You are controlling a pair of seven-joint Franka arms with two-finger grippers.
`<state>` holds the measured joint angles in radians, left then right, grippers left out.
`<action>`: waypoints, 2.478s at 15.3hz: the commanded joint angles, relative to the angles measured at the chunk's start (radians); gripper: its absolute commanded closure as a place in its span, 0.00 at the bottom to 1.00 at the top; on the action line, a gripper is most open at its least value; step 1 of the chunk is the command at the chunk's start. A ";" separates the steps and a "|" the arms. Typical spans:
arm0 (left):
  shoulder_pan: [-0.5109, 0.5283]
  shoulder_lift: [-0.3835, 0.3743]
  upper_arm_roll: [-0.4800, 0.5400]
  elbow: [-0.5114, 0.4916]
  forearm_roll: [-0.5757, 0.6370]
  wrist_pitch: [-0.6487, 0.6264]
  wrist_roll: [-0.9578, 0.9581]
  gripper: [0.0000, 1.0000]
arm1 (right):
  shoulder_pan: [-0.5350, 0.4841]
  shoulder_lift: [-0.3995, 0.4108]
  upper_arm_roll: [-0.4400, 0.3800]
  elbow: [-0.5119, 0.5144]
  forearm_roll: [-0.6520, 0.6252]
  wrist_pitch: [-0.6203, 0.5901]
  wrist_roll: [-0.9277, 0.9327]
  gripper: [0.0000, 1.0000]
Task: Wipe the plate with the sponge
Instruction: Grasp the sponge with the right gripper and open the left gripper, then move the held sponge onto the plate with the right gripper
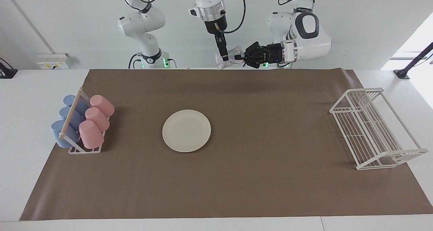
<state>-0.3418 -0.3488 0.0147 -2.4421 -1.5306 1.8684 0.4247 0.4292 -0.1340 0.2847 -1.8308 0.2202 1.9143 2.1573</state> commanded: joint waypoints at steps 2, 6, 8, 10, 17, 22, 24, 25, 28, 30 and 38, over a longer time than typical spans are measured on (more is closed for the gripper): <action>-0.022 -0.035 0.016 -0.031 -0.022 0.006 0.017 1.00 | 0.008 -0.058 0.001 -0.093 0.018 0.080 0.006 0.00; -0.020 -0.039 0.019 -0.037 -0.019 -0.006 0.019 1.00 | 0.006 -0.059 0.004 -0.096 0.018 0.109 -0.017 0.09; -0.019 -0.044 0.021 -0.043 -0.014 -0.017 0.020 1.00 | 0.008 -0.059 0.010 -0.108 0.016 0.135 -0.014 0.12; -0.017 -0.044 0.021 -0.043 -0.011 -0.020 0.020 1.00 | 0.022 -0.059 0.014 -0.119 0.018 0.141 -0.017 0.22; -0.011 -0.044 0.022 -0.045 -0.003 -0.038 0.020 1.00 | 0.020 -0.061 0.013 -0.124 0.018 0.137 -0.095 0.97; -0.011 -0.044 0.021 -0.040 0.030 -0.040 0.019 0.82 | 0.014 -0.061 0.013 -0.124 0.016 0.129 -0.155 1.00; -0.013 -0.053 0.019 -0.040 0.059 -0.037 0.006 0.00 | 0.014 -0.061 0.013 -0.122 0.016 0.129 -0.155 1.00; -0.011 -0.053 0.019 -0.040 0.060 -0.038 0.000 0.00 | 0.014 -0.061 0.013 -0.124 0.016 0.129 -0.155 1.00; -0.009 -0.053 0.019 -0.040 0.061 -0.038 -0.023 0.00 | 0.005 -0.061 0.010 -0.130 0.016 0.140 -0.169 1.00; -0.009 -0.053 0.019 -0.040 0.063 -0.037 -0.030 0.00 | -0.048 -0.056 0.011 -0.131 0.016 0.164 -0.236 1.00; 0.061 -0.050 0.021 -0.014 0.281 -0.040 -0.121 0.00 | -0.174 0.210 0.008 -0.212 0.008 0.478 -0.572 1.00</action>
<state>-0.3226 -0.3767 0.0337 -2.4623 -1.3303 1.8331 0.3550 0.2827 0.0203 0.2838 -2.0139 0.2201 2.3221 1.6741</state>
